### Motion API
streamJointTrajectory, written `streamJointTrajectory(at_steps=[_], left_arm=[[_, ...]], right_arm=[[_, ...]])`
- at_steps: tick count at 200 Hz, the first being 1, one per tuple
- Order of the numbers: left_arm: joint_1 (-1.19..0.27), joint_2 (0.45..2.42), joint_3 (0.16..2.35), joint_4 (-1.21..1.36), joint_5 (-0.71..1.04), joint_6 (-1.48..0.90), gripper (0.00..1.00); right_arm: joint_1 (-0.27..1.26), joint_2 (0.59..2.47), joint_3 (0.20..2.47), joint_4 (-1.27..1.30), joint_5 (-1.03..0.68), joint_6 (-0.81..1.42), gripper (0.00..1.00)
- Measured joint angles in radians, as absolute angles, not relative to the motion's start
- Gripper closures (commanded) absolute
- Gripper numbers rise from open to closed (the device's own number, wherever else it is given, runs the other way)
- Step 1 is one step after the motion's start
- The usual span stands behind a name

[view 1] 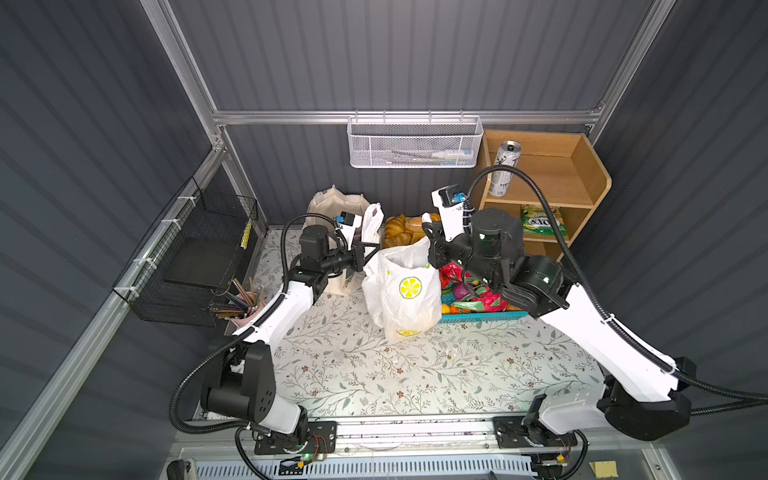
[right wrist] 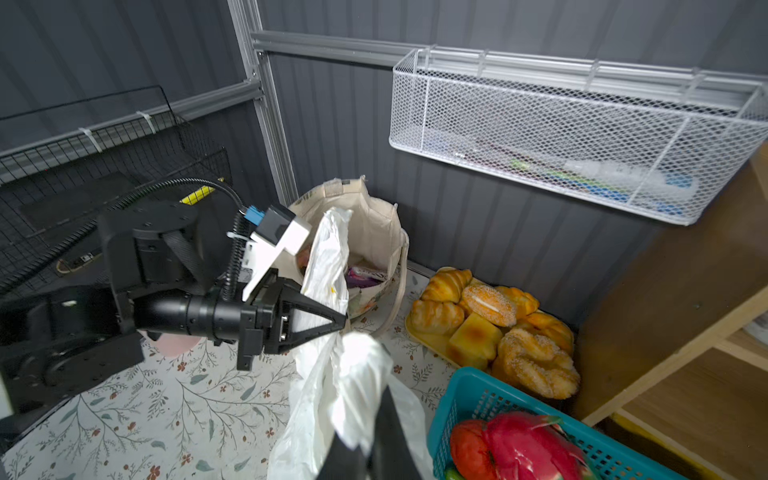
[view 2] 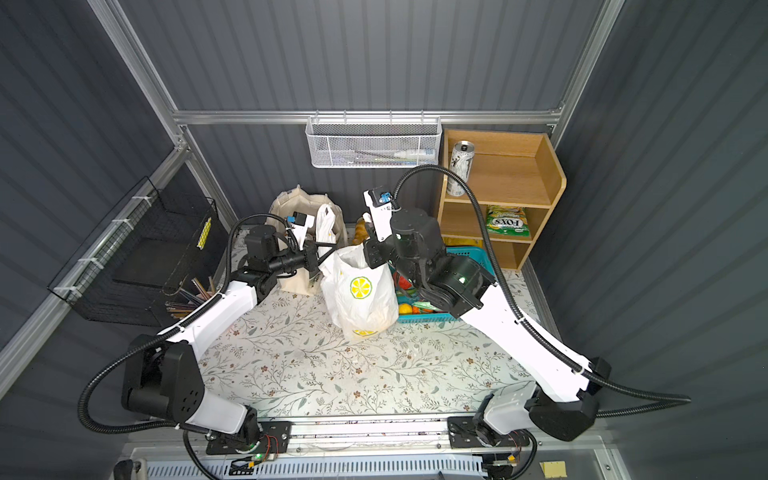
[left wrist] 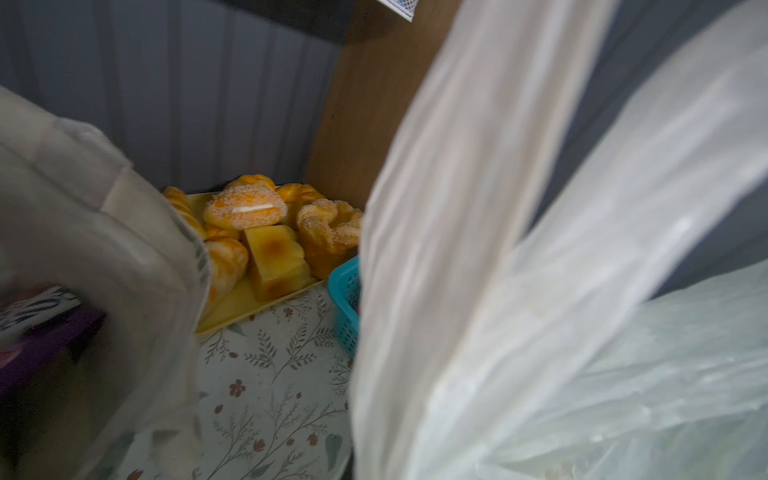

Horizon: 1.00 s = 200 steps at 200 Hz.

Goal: Place the mixed food into the grocery bags and tie them

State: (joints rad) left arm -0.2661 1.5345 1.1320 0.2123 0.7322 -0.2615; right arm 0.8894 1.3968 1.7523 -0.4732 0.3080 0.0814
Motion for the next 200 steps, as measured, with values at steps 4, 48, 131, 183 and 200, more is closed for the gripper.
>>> streamJointTrajectory(at_steps=[4,48,131,183,200], left_arm=[[-0.268,1.542,1.135,0.217,0.740,-0.264,1.00],[-0.269,1.572,1.140,0.164,0.753,-0.223,1.00],[-0.269,1.507,1.140,0.001,0.704,-0.040,1.00],[-0.269,1.519,1.184,-0.132,0.833,0.084,1.00],[-0.269,1.560,1.259,-0.175,0.886,0.112,1.00]], right_arm=[[0.889,1.402,1.763,-0.473,0.306,0.081,1.00],[0.889,1.501,1.801,-0.495,0.274,0.088,1.00],[0.852,1.522,1.721,-0.577,0.059,0.015,1.00],[0.721,1.523,1.733,-0.571,-0.192,-0.069,1.00],[0.701,1.557,1.787,-0.589,-0.257,-0.093,1.00]])
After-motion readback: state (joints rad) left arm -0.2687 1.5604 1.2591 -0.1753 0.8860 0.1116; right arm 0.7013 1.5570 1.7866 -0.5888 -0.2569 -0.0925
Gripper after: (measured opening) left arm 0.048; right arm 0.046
